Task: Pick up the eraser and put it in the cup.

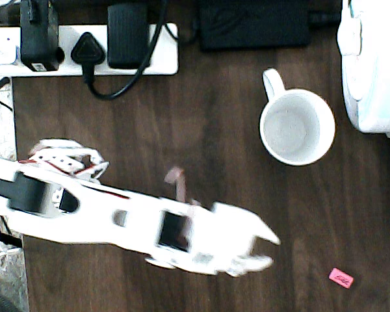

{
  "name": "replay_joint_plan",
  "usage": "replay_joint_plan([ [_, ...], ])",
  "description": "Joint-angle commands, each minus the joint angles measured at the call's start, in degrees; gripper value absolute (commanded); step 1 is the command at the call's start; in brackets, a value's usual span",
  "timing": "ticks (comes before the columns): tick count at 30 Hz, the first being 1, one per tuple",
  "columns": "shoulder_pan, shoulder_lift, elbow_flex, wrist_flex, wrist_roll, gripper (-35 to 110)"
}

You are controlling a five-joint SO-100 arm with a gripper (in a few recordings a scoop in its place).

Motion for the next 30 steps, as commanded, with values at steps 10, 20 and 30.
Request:
replay_joint_plan([
  [10,-0.09,-35.42,-42.1,14.59,5.8,19],
  [20,1.32,-54.4,-70.75,12.57,0.7,18],
  [30,0.97,-58.27,-73.56,10.46,8.88,20],
])
